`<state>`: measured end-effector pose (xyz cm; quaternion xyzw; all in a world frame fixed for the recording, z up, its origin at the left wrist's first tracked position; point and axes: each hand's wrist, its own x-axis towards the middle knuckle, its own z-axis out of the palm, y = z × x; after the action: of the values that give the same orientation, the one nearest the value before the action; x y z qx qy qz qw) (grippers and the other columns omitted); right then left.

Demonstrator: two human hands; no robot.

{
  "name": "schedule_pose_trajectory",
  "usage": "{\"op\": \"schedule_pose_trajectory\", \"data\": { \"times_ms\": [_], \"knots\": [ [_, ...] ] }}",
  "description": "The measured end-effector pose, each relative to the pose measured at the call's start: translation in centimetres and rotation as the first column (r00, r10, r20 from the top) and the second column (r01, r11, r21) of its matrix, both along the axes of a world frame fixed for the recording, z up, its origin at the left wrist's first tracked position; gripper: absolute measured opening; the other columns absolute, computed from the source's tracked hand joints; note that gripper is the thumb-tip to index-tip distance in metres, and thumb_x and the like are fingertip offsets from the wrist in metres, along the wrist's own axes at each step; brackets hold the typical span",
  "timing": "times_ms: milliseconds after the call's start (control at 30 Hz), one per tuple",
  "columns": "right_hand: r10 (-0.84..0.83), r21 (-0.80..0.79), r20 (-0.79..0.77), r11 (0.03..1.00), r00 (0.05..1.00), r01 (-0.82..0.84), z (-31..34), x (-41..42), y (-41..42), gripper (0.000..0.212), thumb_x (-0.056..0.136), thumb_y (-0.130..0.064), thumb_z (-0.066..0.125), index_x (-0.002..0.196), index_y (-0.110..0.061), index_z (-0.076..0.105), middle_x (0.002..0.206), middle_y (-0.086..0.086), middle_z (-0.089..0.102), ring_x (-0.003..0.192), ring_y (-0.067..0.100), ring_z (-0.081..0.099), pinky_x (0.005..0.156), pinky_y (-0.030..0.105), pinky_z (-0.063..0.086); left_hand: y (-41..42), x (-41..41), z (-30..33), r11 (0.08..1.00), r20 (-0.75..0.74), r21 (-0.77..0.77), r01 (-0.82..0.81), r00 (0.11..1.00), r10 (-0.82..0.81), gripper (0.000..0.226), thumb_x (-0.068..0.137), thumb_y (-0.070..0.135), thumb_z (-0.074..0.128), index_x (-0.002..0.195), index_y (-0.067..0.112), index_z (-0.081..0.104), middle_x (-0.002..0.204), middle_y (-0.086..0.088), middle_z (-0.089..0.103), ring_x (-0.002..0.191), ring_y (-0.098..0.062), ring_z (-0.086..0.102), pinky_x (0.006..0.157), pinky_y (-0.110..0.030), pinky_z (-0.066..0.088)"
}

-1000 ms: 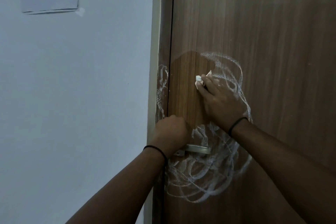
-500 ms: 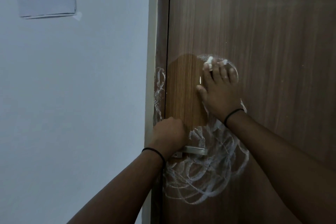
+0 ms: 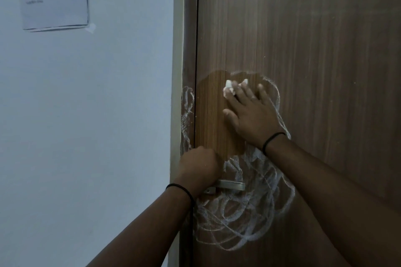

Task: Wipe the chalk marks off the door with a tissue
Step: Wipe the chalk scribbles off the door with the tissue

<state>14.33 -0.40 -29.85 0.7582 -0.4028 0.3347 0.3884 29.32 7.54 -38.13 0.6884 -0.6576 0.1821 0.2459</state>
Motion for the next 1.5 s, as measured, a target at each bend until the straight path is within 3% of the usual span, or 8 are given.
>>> {"op": "schedule_pose_trajectory", "data": {
  "times_ms": [133, 367, 567, 733, 967, 1233, 1367, 1500],
  "knots": [
    [-0.011, 0.018, 0.212, 1.0, 0.977, 0.007, 2.1, -0.5, -0.5, 0.066, 0.103, -0.052, 0.018, 0.158, -0.018, 0.008, 0.166, 0.008, 0.003, 0.153, 0.027, -0.001, 0.123, 0.05, -0.005, -0.1, -0.1, 0.3, 1.0, 0.024, 0.022, 0.008, 1.0, -0.008, 0.022, 0.093, 0.023, 0.051, 0.073, 0.017, 0.059, 0.065, 0.004, 0.051, 0.054, -0.01, 0.047, 0.049, -0.024, 0.037],
    [0.044, 0.029, -0.089, 0.999, 0.995, -0.041, 0.0, -0.2, -0.3, 0.064, 0.102, -0.054, 0.015, 0.158, -0.025, 0.006, 0.167, 0.001, 0.001, 0.153, 0.02, -0.002, 0.124, 0.048, -0.004, 0.3, -0.4, 0.4, 1.0, 0.058, 0.017, 0.003, 0.998, -0.004, 0.018, 0.092, 0.024, 0.052, 0.087, 0.014, 0.067, 0.069, 0.003, 0.052, 0.06, -0.015, 0.05, 0.059, -0.027, 0.044],
    [-0.007, 0.044, 0.203, 0.999, 0.979, -0.002, 2.7, -2.3, -0.4, 0.065, 0.102, -0.054, 0.017, 0.158, -0.021, 0.01, 0.166, 0.005, 0.005, 0.153, 0.026, 0.0, 0.122, 0.049, -0.006, 0.2, -0.9, 0.8, 0.998, 0.043, 0.055, -0.027, 0.999, 0.025, 0.028, 0.089, 0.02, 0.054, 0.062, 0.018, 0.049, 0.064, 0.002, 0.052, 0.054, -0.013, 0.049, 0.056, -0.029, 0.046],
    [0.024, 0.04, -0.071, 0.999, 0.997, -0.021, 2.0, 0.6, 0.7, 0.067, 0.1, -0.058, 0.012, 0.158, -0.024, 0.009, 0.166, 0.001, 0.003, 0.154, 0.022, 0.0, 0.123, 0.051, -0.003, 0.1, -1.1, 0.7, 0.998, 0.052, 0.045, -0.041, 0.998, 0.039, 0.031, 0.089, 0.024, 0.054, 0.061, 0.02, 0.045, 0.062, 0.004, 0.048, 0.051, -0.011, 0.044, 0.051, -0.026, 0.037],
    [-0.062, 0.033, 0.231, 0.998, 0.971, 0.056, 1.2, -3.4, -0.6, 0.065, 0.104, -0.052, 0.02, 0.159, -0.021, 0.007, 0.167, 0.005, 0.0, 0.154, 0.025, -0.001, 0.123, 0.053, -0.003, 0.4, -1.5, 1.0, 0.995, 0.055, 0.075, -0.062, 0.997, 0.058, 0.029, 0.087, 0.019, 0.055, 0.06, 0.017, 0.045, 0.063, 0.002, 0.049, 0.052, -0.012, 0.044, 0.052, -0.028, 0.039],
    [-0.06, 0.079, 0.228, 0.996, 0.972, 0.043, -2.7, -5.6, -0.3, 0.065, 0.103, -0.052, 0.016, 0.159, -0.022, 0.003, 0.167, 0.004, -0.003, 0.153, 0.021, -0.005, 0.123, 0.048, -0.007, 0.7, -1.7, 1.0, 0.997, 0.065, 0.066, -0.046, 0.997, 0.042, 0.03, 0.088, 0.018, 0.053, 0.06, 0.015, 0.044, 0.063, 0.0, 0.048, 0.052, -0.013, 0.043, 0.057, -0.03, 0.043],
    [-0.013, 0.059, 0.308, 0.998, 0.951, -0.005, 0.8, -3.4, -0.5, 0.066, 0.104, -0.052, 0.018, 0.159, -0.017, 0.003, 0.166, 0.009, -0.002, 0.153, 0.026, -0.006, 0.123, 0.046, -0.008, 0.5, -1.4, 0.9, 0.998, 0.059, 0.066, -0.025, 0.998, 0.021, 0.03, 0.089, 0.02, 0.053, 0.06, 0.016, 0.047, 0.064, 0.001, 0.052, 0.053, -0.013, 0.046, 0.055, -0.029, 0.042],
    [0.017, 0.044, 0.223, 0.999, 0.975, -0.027, 4.0, 1.3, -0.5, 0.068, 0.102, -0.054, 0.018, 0.158, -0.018, 0.003, 0.166, 0.008, -0.003, 0.153, 0.026, -0.005, 0.124, 0.049, -0.004, 0.5, -0.7, 0.5, 0.999, 0.032, 0.043, 0.008, 0.999, -0.009, 0.024, 0.092, 0.022, 0.051, 0.069, 0.016, 0.056, 0.065, 0.003, 0.052, 0.056, -0.013, 0.049, 0.054, -0.027, 0.042]
  ]
}}
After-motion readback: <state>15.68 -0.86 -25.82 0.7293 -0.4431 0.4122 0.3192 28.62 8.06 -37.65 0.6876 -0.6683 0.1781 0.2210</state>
